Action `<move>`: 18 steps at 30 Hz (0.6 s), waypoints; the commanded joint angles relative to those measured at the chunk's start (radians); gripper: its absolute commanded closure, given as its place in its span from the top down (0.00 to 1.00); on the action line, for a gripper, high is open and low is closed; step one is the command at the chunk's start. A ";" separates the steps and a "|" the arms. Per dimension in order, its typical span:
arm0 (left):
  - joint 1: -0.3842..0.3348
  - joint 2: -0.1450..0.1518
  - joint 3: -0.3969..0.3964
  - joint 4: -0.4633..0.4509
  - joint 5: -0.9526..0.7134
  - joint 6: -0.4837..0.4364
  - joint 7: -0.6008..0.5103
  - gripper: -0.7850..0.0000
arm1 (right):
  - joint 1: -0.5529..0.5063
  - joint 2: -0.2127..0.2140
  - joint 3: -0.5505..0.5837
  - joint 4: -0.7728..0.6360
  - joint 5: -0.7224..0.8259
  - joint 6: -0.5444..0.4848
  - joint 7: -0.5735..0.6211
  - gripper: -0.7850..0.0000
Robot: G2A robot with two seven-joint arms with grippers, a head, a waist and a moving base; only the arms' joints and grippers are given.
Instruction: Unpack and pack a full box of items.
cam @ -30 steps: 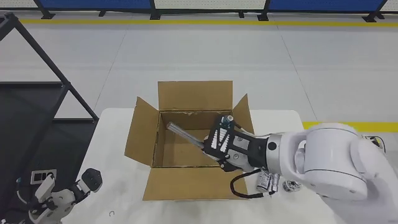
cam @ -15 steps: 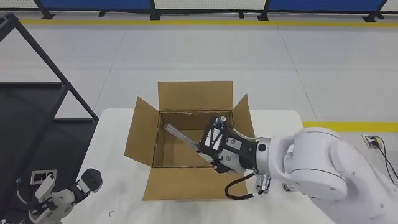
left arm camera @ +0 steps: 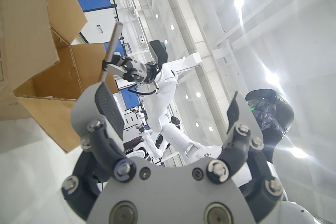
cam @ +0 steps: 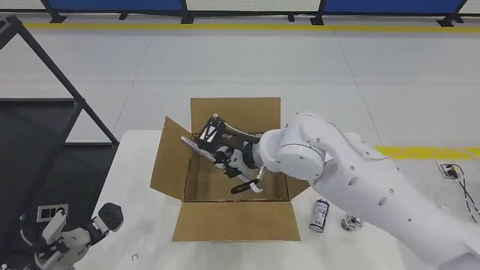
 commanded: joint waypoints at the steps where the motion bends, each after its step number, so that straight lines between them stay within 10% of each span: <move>1: 0.000 0.000 0.000 0.000 0.000 0.000 0.000 1.00 | 0.024 -0.033 -0.048 0.058 -0.061 0.032 0.016 0.00; 11: 0.000 0.000 0.000 0.000 0.000 0.000 0.000 1.00 | 0.061 -0.188 -0.175 0.325 -0.127 0.089 0.100 0.00; 18: 0.000 0.000 0.000 0.000 0.000 0.000 0.000 1.00 | 0.062 -0.192 -0.177 0.334 -0.126 0.091 0.106 0.00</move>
